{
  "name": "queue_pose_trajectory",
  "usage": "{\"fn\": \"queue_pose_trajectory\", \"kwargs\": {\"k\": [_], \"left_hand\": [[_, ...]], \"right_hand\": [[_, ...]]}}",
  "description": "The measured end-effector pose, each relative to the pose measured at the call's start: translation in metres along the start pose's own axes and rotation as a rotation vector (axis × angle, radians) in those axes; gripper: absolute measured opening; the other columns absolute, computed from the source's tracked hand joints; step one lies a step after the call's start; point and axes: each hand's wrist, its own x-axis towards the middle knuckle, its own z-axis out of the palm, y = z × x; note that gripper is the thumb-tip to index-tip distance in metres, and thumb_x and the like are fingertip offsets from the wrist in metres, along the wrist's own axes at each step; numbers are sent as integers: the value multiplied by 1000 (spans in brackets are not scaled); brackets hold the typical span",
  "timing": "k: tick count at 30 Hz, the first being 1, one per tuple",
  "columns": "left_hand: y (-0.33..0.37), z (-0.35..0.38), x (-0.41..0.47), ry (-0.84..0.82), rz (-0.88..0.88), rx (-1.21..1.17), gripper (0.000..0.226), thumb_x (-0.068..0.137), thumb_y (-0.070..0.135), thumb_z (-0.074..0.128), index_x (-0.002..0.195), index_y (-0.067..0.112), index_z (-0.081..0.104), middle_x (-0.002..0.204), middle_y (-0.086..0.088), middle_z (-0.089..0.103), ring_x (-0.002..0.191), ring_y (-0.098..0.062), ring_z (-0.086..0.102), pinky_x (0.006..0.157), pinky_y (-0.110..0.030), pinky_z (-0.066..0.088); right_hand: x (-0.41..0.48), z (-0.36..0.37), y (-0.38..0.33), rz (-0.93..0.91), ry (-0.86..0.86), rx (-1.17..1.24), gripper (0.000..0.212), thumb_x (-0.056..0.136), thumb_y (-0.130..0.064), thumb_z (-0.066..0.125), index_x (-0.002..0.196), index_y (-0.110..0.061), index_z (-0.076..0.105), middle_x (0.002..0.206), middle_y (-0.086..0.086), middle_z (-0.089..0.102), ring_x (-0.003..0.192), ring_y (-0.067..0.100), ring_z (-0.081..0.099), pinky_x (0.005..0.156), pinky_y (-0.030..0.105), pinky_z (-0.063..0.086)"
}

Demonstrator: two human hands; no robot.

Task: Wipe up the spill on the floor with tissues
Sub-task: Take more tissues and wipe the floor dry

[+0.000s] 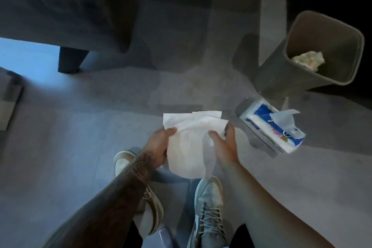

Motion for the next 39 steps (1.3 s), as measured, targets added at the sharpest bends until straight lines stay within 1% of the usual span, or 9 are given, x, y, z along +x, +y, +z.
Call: {"fn": "queue_pose_trajectory", "kwargs": {"k": [4, 8, 11, 14, 18, 21, 25, 30, 39], "left_hand": [[-9, -13, 18, 51, -17, 22, 22, 96, 15, 59, 116, 6, 65, 107, -18, 72, 92, -35, 67, 85, -50, 56], [-16, -18, 55, 248, 104, 250, 17, 97, 13, 58, 107, 5, 69, 88, -6, 72, 77, -24, 68, 74, -37, 59], [-14, -22, 84, 314, 193, 421, 18, 97, 14, 58, 111, 11, 68, 95, -2, 69, 75, -15, 64, 62, -26, 52], [-15, -31, 109, 372, 337, 661, 25, 90, 25, 61, 113, 16, 61, 112, -1, 63, 98, -25, 61, 90, -40, 53], [-28, -50, 115, 495, 453, 1102, 55, 84, 22, 60, 136, 15, 44, 148, -12, 38, 134, -37, 36, 111, -50, 35], [-35, -60, 112, 418, 362, 1317, 71, 73, 30, 64, 137, 27, 32, 156, -8, 19, 144, -42, 16, 109, -59, 36], [-39, -63, 113, 258, 186, 1510, 112, 72, 48, 74, 152, 24, -1, 164, -9, -14, 149, -43, -13, 112, -61, 29], [-37, -61, 113, 235, 127, 1682, 137, 67, 59, 79, 153, 16, -19, 161, -15, -26, 147, -47, -18, 111, -59, 34], [-37, -58, 113, 220, 95, 1762, 145, 65, 62, 81, 150, 16, -27, 158, -16, -34, 146, -47, -21, 108, -60, 38]], "right_hand": [[26, 6, 18, 190, -155, -110, 36, 80, -19, 70, 115, -18, 64, 109, 1, 71, 100, 24, 67, 86, 36, 54], [53, 25, 29, 69, -156, -323, 27, 82, -22, 66, 108, -15, 68, 105, 1, 70, 94, 23, 66, 76, 28, 48], [80, 44, 29, 36, -95, -390, 30, 86, -21, 63, 115, -16, 66, 109, -1, 66, 97, 24, 62, 81, 31, 46], [101, 59, 25, -11, -67, -357, 34, 86, -18, 60, 119, -18, 62, 111, -3, 64, 101, 23, 62, 81, 30, 46], [106, 76, 34, -480, 107, -747, 59, 83, -33, 65, 137, -19, 46, 143, 3, 46, 133, 24, 39, 109, 37, 36], [94, 97, 49, -718, -94, -987, 67, 87, -39, 60, 146, -18, 39, 158, 9, 30, 145, 32, 24, 118, 45, 24], [87, 119, 73, -683, -306, -1191, 75, 89, -51, 52, 154, -26, 26, 165, 8, 9, 151, 33, 4, 122, 50, 8], [93, 114, 94, -750, -324, -1350, 74, 93, -61, 36, 156, -27, 18, 166, 7, 5, 152, 33, 1, 121, 51, 7], [114, 51, 110, -733, -240, -1401, 71, 98, -62, 29, 158, -26, 15, 167, 6, 3, 153, 31, 0, 121, 53, 10]]}}
